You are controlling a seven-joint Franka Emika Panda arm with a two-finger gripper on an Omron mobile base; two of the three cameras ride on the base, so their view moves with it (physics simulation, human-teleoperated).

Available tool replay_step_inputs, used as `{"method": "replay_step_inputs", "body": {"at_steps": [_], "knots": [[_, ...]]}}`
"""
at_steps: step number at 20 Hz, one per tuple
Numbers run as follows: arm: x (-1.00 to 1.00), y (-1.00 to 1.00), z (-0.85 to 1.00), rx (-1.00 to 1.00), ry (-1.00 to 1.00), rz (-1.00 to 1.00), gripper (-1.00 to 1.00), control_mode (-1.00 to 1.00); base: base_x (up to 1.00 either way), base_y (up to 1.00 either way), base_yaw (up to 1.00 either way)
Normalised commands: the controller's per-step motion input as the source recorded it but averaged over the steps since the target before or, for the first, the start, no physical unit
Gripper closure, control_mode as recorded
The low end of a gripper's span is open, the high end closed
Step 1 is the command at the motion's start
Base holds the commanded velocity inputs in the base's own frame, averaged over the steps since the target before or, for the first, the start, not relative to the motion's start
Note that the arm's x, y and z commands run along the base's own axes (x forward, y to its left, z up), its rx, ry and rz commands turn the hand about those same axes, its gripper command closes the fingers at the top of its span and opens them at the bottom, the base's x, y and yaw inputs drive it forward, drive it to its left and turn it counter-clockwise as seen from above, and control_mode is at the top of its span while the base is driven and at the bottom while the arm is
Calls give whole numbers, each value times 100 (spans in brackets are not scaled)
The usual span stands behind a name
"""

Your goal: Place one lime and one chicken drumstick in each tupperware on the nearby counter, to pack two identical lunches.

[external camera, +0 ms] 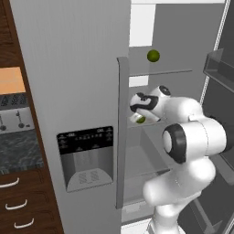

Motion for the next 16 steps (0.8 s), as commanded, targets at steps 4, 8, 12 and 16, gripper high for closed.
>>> {"method": "replay_step_inputs", "body": {"at_steps": [4, 8, 12, 16], "knots": [[-100, -19, 89, 0, -2, -6, 100, -100, 0, 0, 0], [-100, 0, 100, -1, 0, -8, 100, -100, 0, 0, 0], [-100, -3, 100, -4, 0, -15, 100, -100, 0, 0, 0], [-100, -5, 100, 0, -2, -19, 100, -100, 0, 0, 0]]}}
